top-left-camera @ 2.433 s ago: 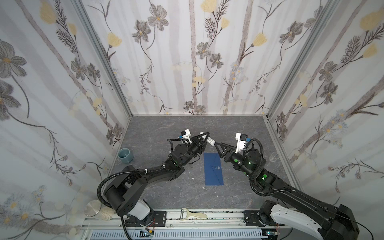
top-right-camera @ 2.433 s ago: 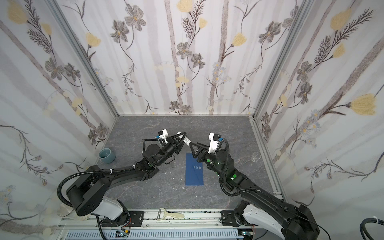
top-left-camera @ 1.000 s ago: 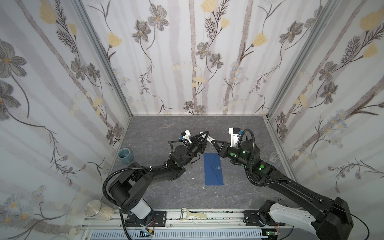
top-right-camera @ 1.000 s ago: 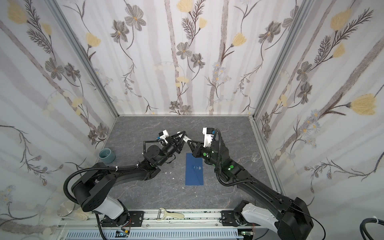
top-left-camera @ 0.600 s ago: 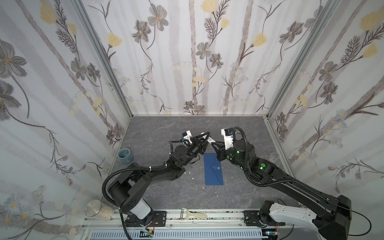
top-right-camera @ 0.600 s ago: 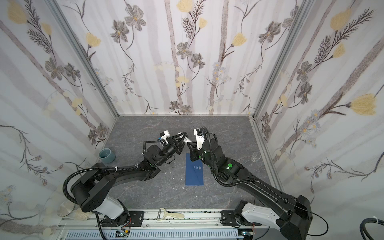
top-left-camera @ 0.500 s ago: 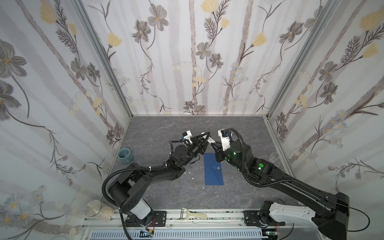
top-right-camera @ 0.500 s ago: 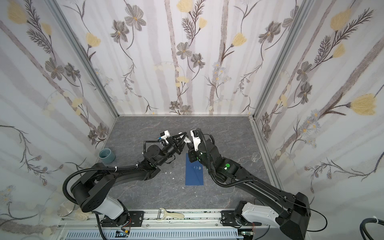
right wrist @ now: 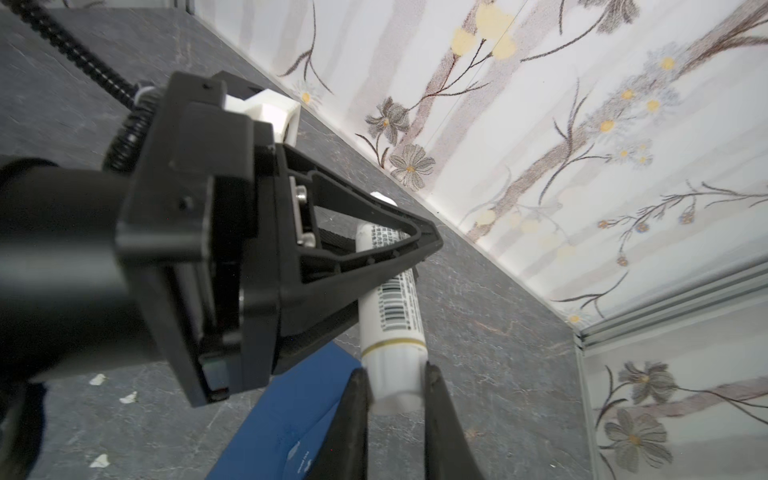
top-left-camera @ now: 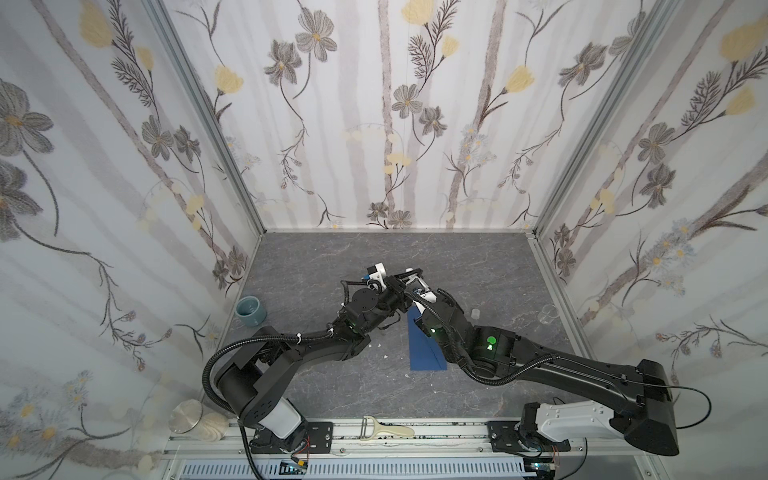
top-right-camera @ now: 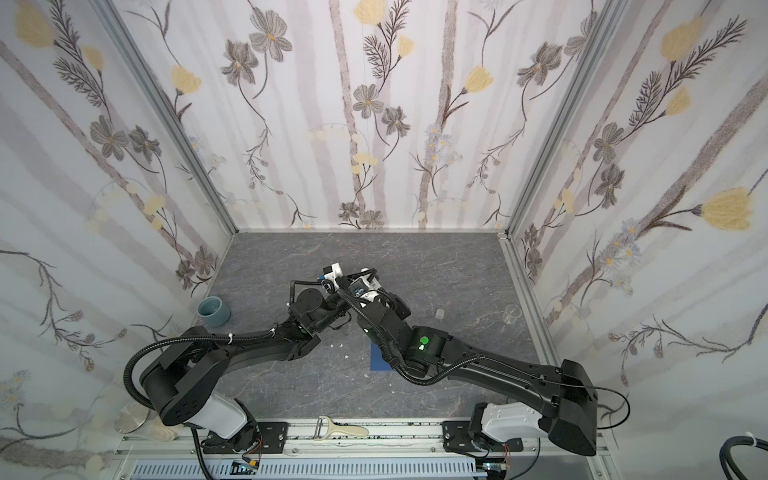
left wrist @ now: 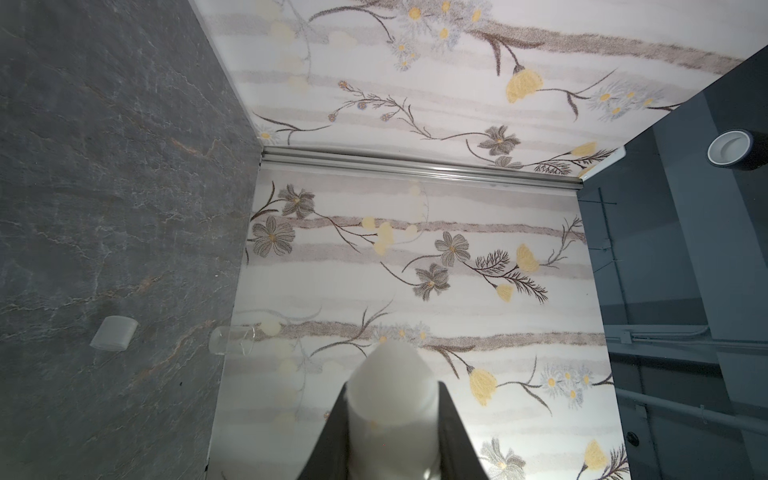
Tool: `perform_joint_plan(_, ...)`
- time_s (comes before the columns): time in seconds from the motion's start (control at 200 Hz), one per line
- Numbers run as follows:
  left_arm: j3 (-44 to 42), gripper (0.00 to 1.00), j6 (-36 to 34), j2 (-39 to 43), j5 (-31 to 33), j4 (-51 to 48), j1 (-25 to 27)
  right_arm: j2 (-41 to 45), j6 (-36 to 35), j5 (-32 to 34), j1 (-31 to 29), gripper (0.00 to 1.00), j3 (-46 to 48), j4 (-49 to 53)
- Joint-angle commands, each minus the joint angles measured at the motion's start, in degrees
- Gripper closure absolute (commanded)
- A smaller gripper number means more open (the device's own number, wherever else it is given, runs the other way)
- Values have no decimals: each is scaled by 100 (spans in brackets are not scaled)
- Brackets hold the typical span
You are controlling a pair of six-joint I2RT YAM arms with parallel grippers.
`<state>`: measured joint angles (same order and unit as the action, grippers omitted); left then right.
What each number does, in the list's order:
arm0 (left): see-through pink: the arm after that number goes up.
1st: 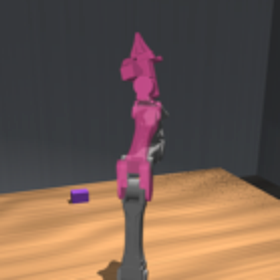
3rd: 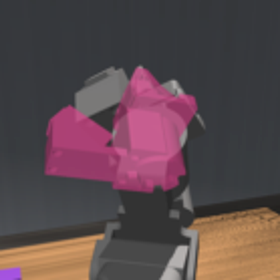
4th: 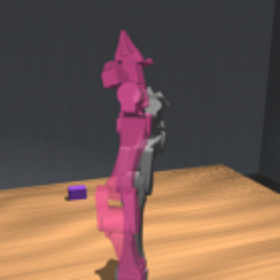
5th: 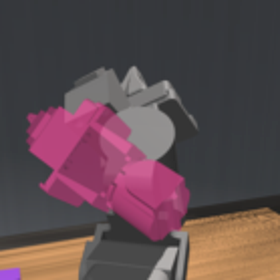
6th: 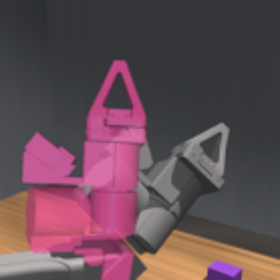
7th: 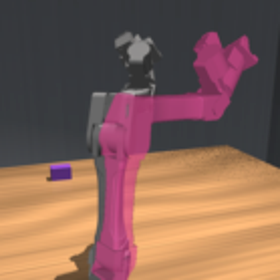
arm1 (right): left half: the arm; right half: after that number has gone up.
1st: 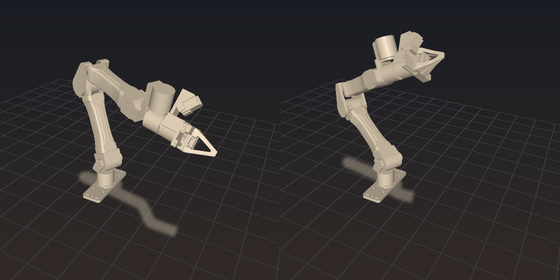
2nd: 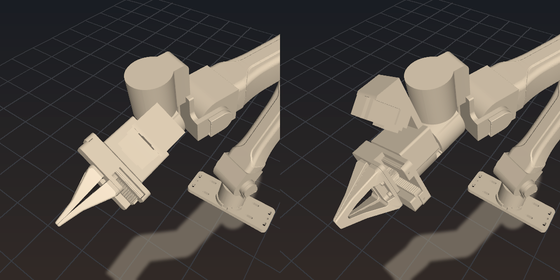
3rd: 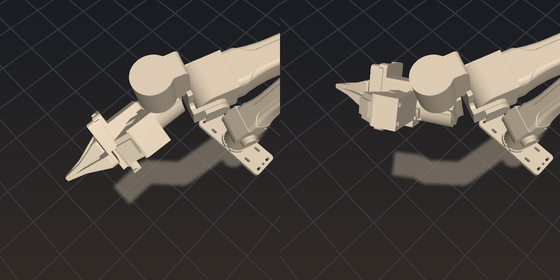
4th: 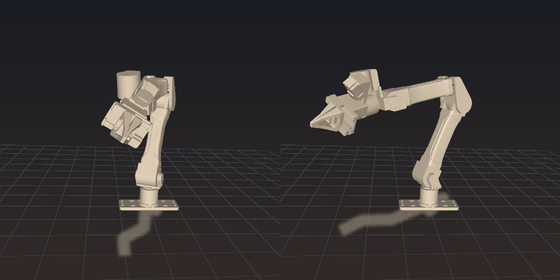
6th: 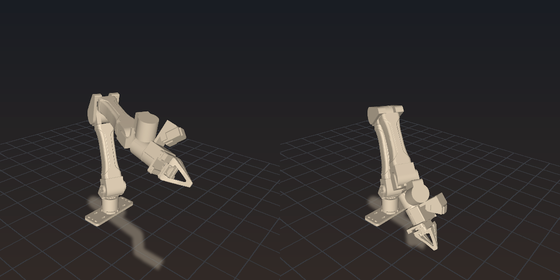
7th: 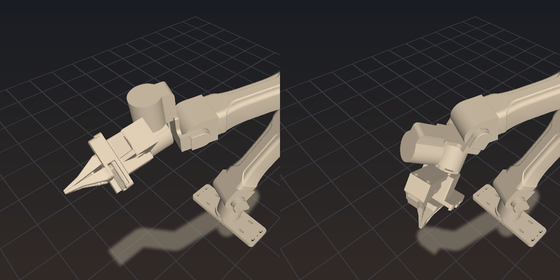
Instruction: Place the letter into the envelope and seal it
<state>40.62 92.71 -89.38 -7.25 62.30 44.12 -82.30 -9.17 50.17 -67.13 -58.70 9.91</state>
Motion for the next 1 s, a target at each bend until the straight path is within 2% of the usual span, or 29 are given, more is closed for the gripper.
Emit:
perform_joint_plan(0.0,95,100,19,70,-625,485,53,-177,-909,545,-212,94,112,-583)
perform_joint_plan(0.245,104,100,19,96,-662,458,55,-530,-2088,1476,-544,95,457,-1453)
perform_joint_plan(0.5,113,100,28,140,-662,449,62,-832,-2642,1815,-646,97,648,-1944)
perform_joint_plan(0.61,121,100,30,141,-658,442,71,-874,-2598,1812,-652,97,629,-1966)
perform_joint_plan(0.685,98,100,28,158,-636,441,71,-861,-2376,1703,-660,92,585,-1855)
perform_joint_plan(0.735,82,100,29,173,-611,449,71,-799,-2153,1587,-659,85,534,-1760)
perform_joint_plan(0.819,60,100,-8,189,-521,449,71,-625,-1224,1061,-652,60,352,-1296)
perform_joint_plan(0.854,60,100,-29,185,-464,449,62,-549,-840,801,-653,55,310,-1130)
perform_joint_plan(0.994,78,100,-205,158,-208,456,37,4,763,-180,-613,46,412,-813)
